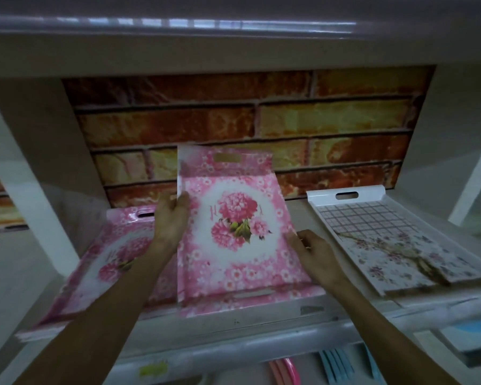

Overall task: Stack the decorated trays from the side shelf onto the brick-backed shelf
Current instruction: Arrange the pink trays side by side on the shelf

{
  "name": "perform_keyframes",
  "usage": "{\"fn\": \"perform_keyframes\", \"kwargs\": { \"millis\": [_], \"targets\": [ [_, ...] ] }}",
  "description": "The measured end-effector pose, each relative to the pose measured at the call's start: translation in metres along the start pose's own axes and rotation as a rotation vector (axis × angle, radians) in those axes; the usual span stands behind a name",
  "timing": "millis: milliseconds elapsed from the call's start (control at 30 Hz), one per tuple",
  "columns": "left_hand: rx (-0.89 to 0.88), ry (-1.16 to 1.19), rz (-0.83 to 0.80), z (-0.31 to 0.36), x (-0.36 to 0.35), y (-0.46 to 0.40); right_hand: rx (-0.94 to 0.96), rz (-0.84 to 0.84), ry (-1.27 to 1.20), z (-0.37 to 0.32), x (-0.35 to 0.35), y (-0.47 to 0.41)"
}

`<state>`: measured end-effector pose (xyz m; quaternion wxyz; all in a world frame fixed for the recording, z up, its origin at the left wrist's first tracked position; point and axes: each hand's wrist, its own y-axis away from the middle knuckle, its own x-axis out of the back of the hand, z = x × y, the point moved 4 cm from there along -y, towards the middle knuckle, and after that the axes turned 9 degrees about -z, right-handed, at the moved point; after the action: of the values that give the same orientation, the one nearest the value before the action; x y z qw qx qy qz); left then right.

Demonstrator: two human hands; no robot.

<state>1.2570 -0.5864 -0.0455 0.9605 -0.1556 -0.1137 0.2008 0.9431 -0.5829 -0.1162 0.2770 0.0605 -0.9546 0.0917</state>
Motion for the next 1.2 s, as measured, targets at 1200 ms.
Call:
{"fn": "perform_keyframes", "kwargs": {
  "millis": [1200],
  "targets": [
    [0.251,-0.676,-0.119,-0.089,0.238,0.046,0.099,-0.134,0.211,-0.123,-0.199,-0.016]
  ]
}}
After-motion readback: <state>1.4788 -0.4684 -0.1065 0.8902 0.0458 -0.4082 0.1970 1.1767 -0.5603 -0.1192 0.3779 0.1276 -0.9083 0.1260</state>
